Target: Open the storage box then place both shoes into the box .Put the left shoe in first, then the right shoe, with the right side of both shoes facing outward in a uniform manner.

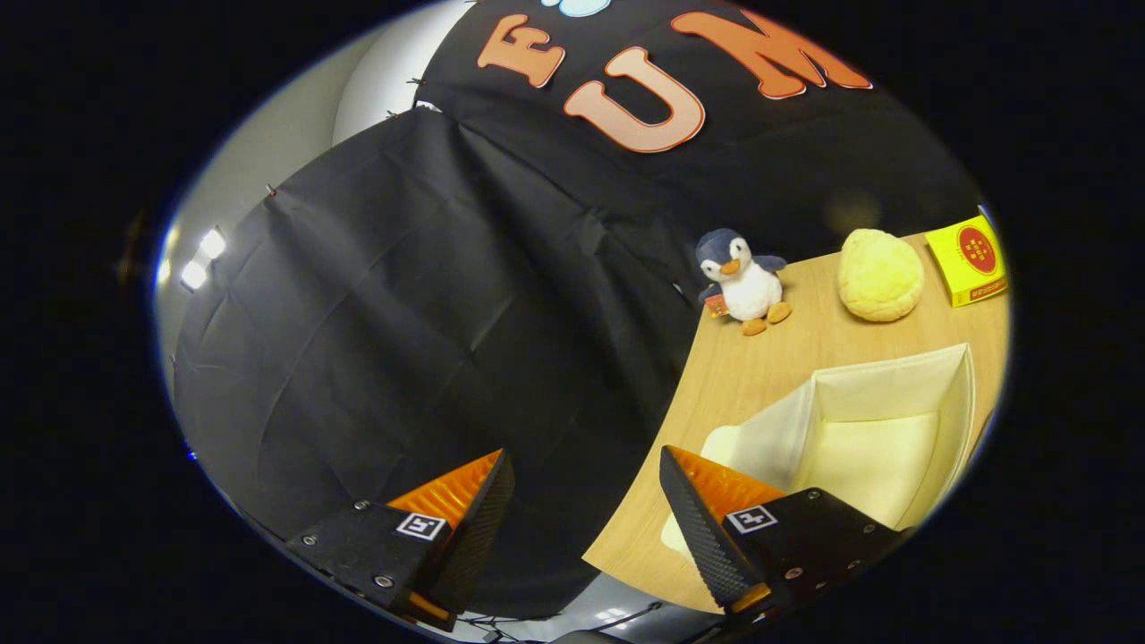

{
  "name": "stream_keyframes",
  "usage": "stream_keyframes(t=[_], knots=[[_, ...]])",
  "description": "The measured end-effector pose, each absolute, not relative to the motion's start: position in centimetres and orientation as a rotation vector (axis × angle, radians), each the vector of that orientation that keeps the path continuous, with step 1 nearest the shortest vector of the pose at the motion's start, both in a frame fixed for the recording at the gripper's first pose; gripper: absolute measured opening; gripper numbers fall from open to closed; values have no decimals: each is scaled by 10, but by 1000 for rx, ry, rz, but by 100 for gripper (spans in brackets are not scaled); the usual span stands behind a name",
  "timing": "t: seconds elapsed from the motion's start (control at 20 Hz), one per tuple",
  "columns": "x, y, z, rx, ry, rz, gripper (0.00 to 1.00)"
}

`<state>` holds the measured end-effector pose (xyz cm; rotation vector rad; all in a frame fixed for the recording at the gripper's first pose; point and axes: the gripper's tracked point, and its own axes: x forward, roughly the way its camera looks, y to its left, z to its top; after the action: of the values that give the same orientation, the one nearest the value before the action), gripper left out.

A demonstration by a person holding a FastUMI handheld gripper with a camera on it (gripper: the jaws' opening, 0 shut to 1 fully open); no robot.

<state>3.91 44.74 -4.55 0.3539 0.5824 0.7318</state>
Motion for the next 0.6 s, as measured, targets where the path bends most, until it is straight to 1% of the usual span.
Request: stream_keyframes(t=[0.3, 0.6], knots=[[61, 383, -47, 305, 510, 590, 98], [67, 300, -53, 237, 449, 453, 98]])
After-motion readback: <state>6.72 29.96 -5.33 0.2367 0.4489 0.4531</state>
